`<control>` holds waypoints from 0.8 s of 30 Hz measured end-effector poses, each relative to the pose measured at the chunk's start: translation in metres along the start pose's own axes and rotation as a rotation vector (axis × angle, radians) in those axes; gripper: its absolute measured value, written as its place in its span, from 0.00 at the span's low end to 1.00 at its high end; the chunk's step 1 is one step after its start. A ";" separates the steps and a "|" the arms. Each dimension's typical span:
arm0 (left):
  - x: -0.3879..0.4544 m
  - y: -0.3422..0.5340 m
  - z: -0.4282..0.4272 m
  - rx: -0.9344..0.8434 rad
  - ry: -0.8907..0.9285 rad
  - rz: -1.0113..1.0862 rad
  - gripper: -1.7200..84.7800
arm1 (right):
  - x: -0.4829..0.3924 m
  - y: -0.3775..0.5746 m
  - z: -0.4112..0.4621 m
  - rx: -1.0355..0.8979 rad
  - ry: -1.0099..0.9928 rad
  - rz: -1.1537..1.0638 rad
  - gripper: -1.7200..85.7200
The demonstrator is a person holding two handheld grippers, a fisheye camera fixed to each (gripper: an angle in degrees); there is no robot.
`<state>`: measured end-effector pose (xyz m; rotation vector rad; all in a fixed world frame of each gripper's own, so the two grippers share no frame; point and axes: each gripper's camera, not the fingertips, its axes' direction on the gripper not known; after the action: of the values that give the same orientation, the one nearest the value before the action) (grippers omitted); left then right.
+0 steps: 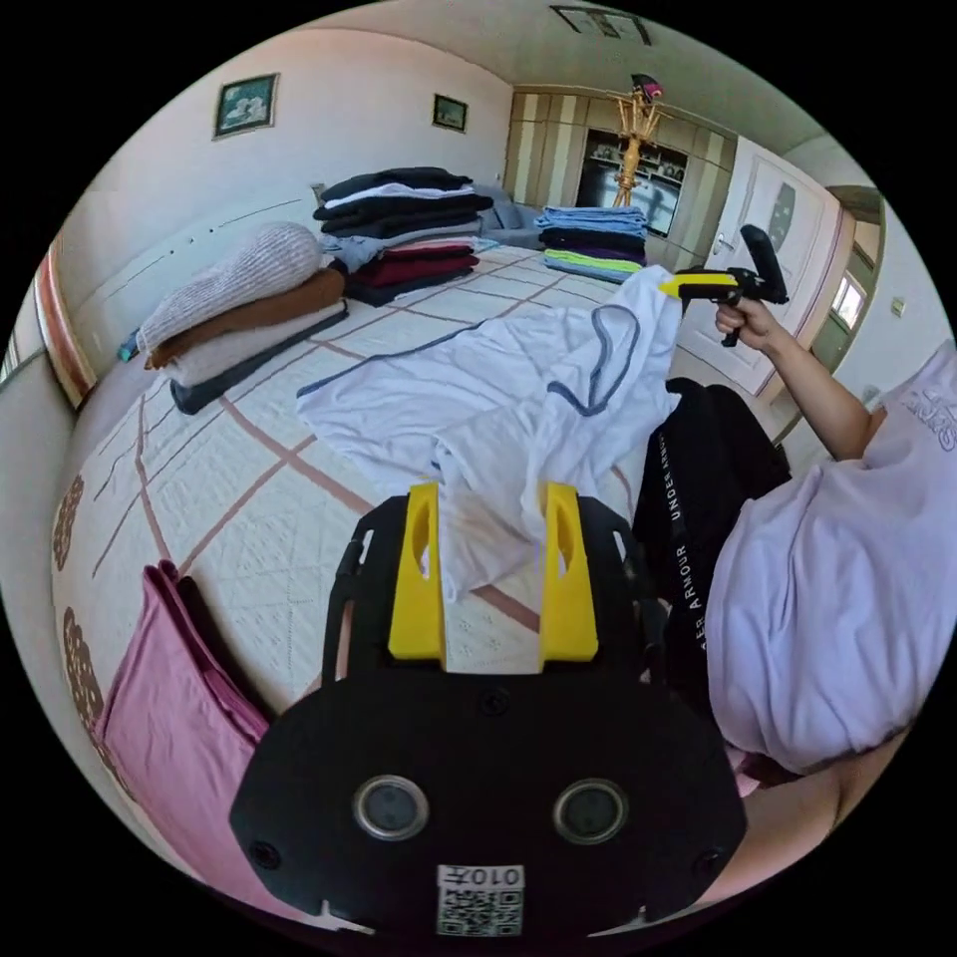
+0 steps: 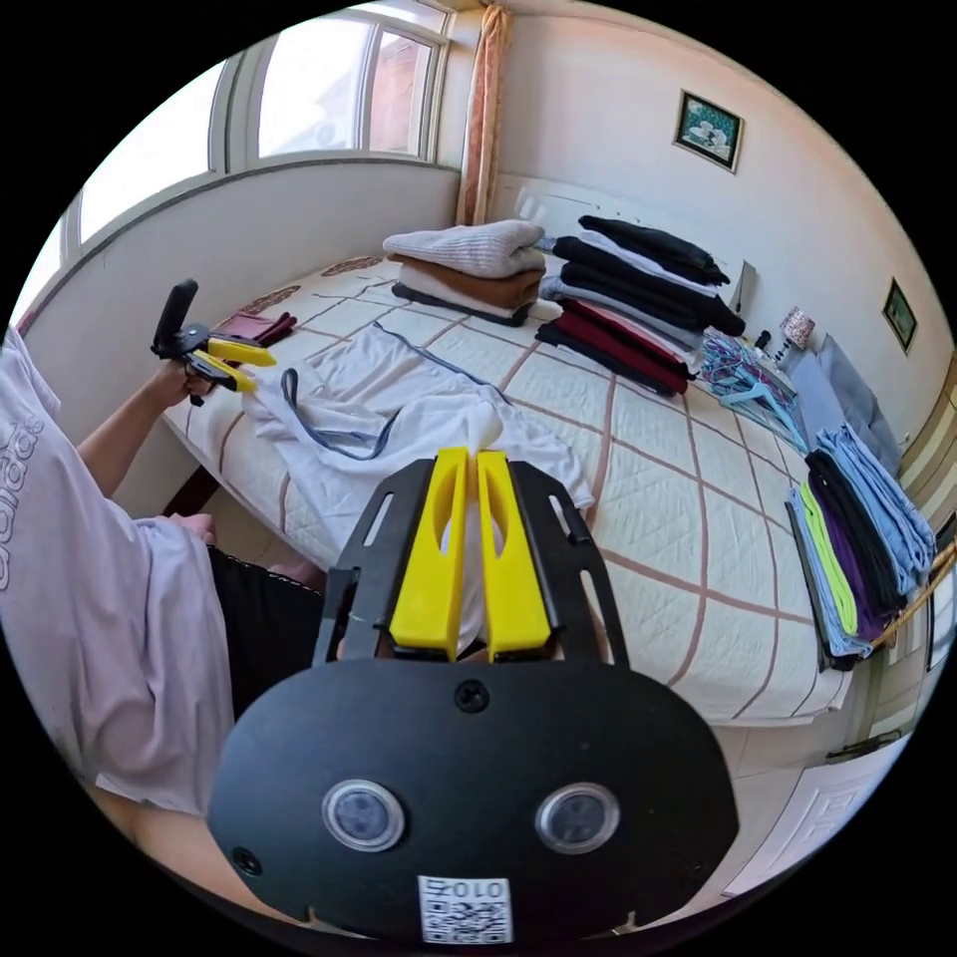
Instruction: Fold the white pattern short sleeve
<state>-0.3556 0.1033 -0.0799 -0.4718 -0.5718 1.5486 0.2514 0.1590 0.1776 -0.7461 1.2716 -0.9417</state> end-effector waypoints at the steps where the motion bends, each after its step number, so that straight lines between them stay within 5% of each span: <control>1: 0.005 -0.004 0.003 -0.028 -0.009 0.019 0.16 | -0.002 0.005 -0.004 -0.004 0.006 0.000 0.04; 6: 0.047 -0.025 0.001 -0.110 -0.115 0.197 0.14 | -0.001 0.024 -0.013 -0.003 0.009 0.031 0.04; 14: 0.051 -0.021 -0.056 -0.062 -0.309 0.137 0.14 | 0.013 0.049 -0.023 -0.016 0.010 0.069 0.05; 24: 0.004 -0.043 -0.068 -0.101 -0.171 0.142 0.12 | 0.043 0.076 -0.048 -0.021 0.000 0.101 0.06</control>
<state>-0.2803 0.1133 -0.1069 -0.4678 -0.7649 1.7115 0.2183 0.1561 0.0833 -0.6918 1.3088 -0.8483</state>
